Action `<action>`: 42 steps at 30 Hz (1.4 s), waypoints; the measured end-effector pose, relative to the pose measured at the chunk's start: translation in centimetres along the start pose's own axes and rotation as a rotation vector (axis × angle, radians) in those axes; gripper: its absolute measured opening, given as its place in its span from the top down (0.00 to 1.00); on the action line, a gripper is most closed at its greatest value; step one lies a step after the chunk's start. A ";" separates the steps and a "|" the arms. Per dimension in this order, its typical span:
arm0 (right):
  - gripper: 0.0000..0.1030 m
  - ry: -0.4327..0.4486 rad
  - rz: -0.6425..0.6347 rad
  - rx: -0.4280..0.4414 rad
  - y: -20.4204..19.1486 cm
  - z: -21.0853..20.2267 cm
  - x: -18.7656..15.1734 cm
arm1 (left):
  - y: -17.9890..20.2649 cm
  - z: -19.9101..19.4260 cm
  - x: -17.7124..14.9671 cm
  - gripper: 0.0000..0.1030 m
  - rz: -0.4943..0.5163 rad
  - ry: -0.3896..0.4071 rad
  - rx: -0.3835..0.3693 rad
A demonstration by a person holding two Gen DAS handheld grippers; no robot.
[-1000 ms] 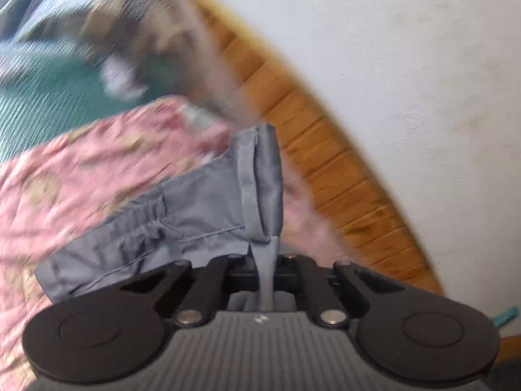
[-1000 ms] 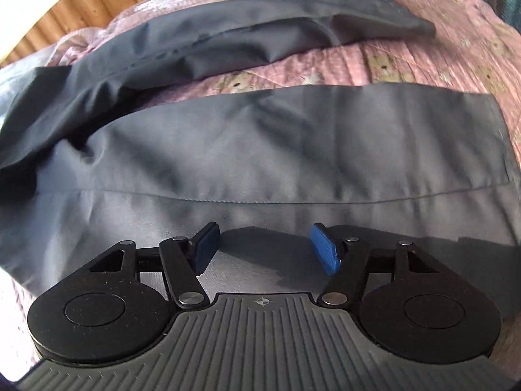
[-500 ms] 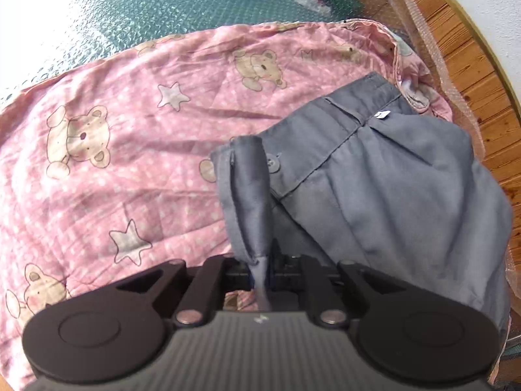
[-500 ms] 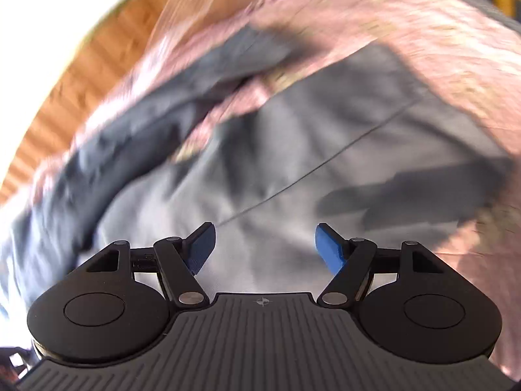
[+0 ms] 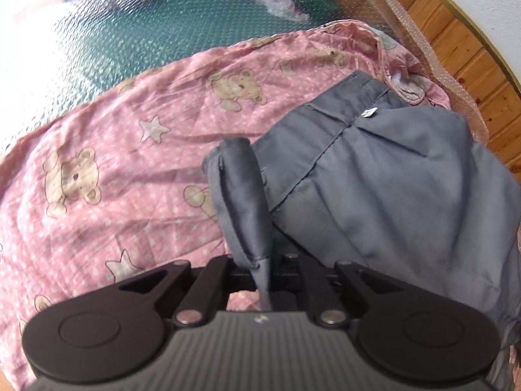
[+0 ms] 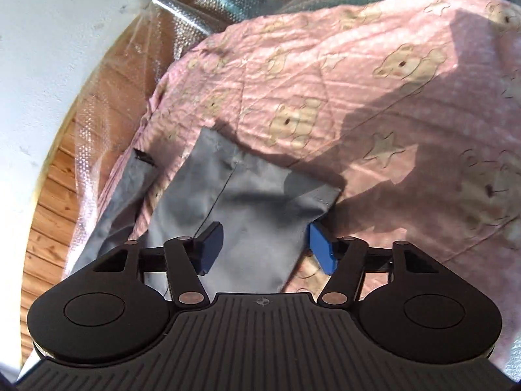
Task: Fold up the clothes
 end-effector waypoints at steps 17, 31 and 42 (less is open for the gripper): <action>0.99 -0.099 -0.140 -0.205 -1.9 1.6 -0.8 | -4.7 1.5 -0.2 0.88 -0.052 -0.020 0.001; 0.39 -0.027 -0.180 -0.087 -13.8 -3.1 -0.9 | -12.7 -4.3 1.0 0.53 -0.247 0.072 -0.022; 0.28 -0.262 -0.044 0.128 -23.8 15.8 -3.3 | 4.7 -3.6 -2.3 0.48 -0.128 0.020 -0.202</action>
Point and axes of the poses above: each gripper's, at about its wrist camera, not at the fingertips, and z roughly the way its jaws point, y to its right, x to its top, the point moved 7 cm from there along z, roughly the way its jaws point, and after that the axes turned 3 degrees about z, right-handed, at the moved point
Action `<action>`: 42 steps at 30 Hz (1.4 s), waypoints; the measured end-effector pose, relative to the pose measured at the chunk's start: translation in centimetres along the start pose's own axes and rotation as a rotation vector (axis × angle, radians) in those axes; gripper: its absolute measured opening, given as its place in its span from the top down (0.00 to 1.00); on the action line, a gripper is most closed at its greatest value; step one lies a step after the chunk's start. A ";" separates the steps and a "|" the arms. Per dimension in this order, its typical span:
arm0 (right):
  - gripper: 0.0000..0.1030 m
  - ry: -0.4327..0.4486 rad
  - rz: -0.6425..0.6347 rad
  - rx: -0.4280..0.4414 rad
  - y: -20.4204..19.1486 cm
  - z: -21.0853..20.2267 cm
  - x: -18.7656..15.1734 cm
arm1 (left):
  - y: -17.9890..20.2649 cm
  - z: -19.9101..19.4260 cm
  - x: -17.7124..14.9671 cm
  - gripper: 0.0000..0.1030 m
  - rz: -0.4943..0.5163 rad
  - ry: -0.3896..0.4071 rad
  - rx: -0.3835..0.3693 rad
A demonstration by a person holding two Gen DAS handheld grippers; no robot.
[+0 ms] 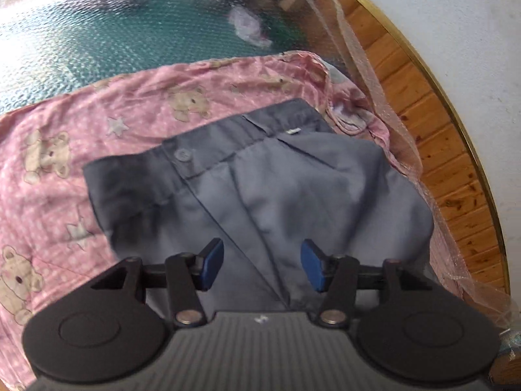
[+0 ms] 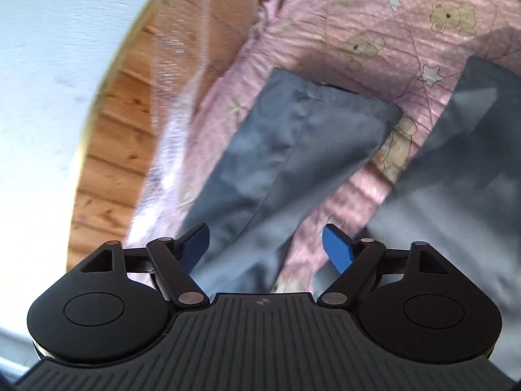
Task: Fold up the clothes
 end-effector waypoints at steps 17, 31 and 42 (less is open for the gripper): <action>1.00 0.040 -0.182 -0.048 1.0 -10.7 1.4 | 4.2 5.9 -2.4 0.35 -0.155 -0.057 -0.025; 1.00 0.058 -0.107 -0.025 4.5 -11.9 0.7 | 9.7 10.7 1.4 0.99 -0.072 -0.109 -0.019; 0.87 -0.015 -0.133 -0.131 8.4 -11.0 -1.0 | -2.5 2.5 -5.0 0.60 -0.285 0.031 -0.023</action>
Point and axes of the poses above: each gripper's, at about its wrist camera, not at the fingertips, and z roughly the way its jaws point, y to its right, x to its top, the point moved 7 cm from there along z, roughly the way its jaws point, and after that the axes turned 3 degrees about z, right-handed, at the moved point
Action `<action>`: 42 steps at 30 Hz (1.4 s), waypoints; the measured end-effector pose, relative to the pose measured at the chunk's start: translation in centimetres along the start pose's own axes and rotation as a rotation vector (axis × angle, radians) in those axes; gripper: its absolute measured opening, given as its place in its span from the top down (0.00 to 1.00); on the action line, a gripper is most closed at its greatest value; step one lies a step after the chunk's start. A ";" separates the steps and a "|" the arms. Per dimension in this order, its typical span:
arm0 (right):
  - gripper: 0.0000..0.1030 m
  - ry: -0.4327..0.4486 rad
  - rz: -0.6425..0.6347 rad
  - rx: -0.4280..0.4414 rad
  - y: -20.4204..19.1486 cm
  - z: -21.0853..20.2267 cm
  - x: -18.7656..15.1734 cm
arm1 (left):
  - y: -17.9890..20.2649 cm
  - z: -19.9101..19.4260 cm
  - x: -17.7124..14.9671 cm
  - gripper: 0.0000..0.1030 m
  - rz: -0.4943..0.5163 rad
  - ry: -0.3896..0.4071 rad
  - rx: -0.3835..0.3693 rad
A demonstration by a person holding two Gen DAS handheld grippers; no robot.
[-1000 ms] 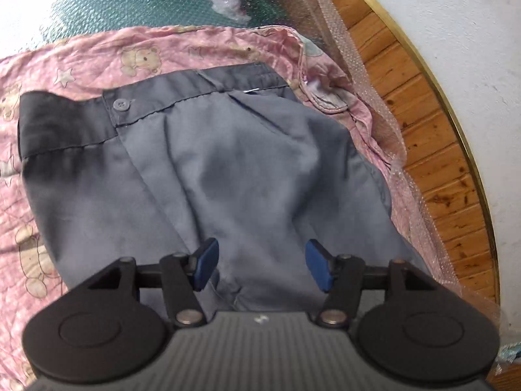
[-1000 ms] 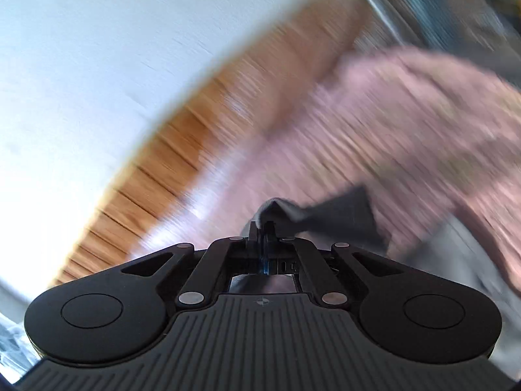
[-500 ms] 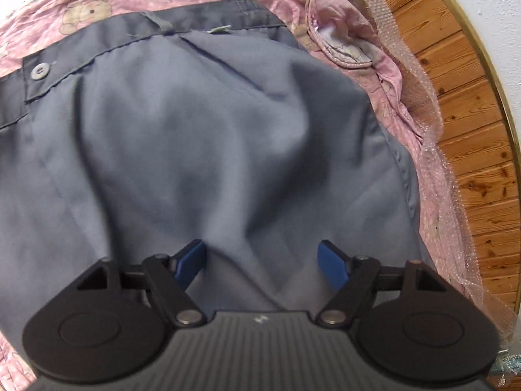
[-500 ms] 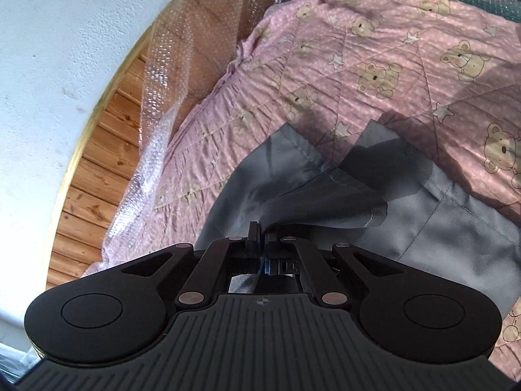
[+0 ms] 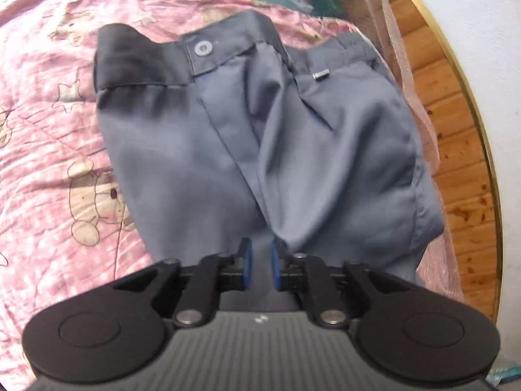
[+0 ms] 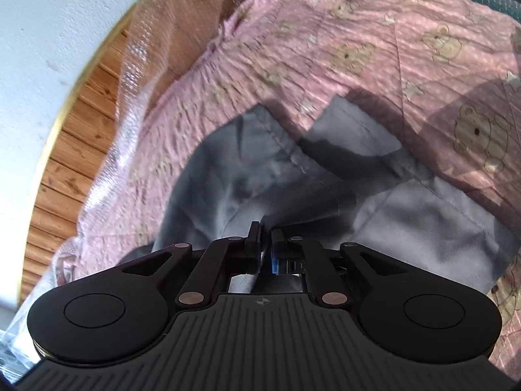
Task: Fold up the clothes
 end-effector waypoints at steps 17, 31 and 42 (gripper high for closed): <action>0.73 0.081 -0.014 -0.134 0.3 -0.9 1.1 | 2.7 -4.8 4.0 0.98 0.152 0.193 -0.153; 0.56 0.100 0.004 -0.218 0.3 -2.6 -1.3 | 2.6 -0.6 8.6 0.34 0.414 0.083 0.204; 0.52 0.116 -0.021 -0.223 0.4 -3.9 -4.0 | -8.3 -5.4 8.5 0.54 0.003 0.082 -0.010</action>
Point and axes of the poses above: each gripper's, at about its wrist camera, not at the fingertips, and z roughly the way its jaws point, y to its right, x to its top, the point moved 7 cm from there along z, roughly the way its jaws point, and after that the axes turned 3 degrees about z, right-handed, at the moved point
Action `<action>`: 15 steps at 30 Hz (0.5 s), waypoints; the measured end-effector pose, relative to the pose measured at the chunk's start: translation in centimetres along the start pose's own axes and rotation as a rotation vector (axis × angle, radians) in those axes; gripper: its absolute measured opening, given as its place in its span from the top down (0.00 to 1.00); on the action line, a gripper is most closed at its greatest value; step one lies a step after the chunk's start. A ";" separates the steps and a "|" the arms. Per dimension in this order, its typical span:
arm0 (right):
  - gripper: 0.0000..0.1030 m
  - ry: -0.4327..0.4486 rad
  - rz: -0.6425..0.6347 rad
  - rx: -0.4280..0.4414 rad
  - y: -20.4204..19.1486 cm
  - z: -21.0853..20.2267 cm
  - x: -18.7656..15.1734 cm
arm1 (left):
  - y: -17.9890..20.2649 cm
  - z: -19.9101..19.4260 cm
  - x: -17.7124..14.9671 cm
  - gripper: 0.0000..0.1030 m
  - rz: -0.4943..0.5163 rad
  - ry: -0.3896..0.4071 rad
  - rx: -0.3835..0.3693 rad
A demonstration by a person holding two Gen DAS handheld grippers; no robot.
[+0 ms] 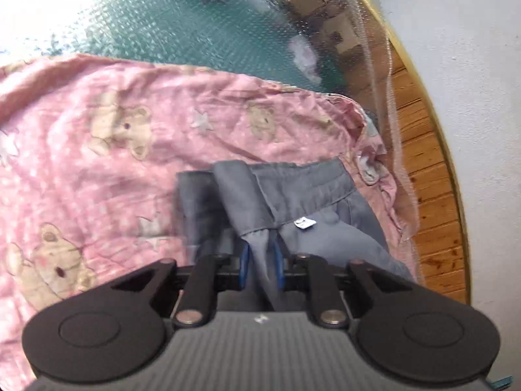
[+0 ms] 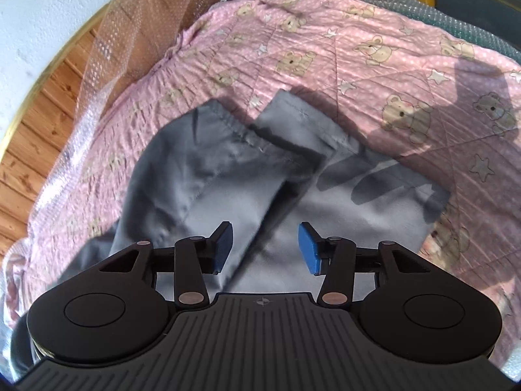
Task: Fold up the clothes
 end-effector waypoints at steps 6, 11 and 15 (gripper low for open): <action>0.51 -0.020 0.023 -0.001 0.4 -0.5 -2.1 | 3.2 0.1 0.3 0.34 0.139 -0.014 0.125; 0.51 -0.035 0.037 0.025 -0.4 0.0 -3.5 | 8.5 1.2 0.3 0.99 0.311 -0.028 -0.013; 0.41 -0.017 0.076 0.125 -0.7 -0.6 -2.9 | 3.6 0.3 2.3 0.99 0.017 -0.048 -0.129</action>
Point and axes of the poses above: each gripper's, at about its wrist camera, not at the fingertips, and z roughly the way its jaws point, y to its right, x to its top, the point moved 7 cm from there along z, roughly the way its jaws point, and after that the axes turned 3 degrees about z, right-handed, at the moved point
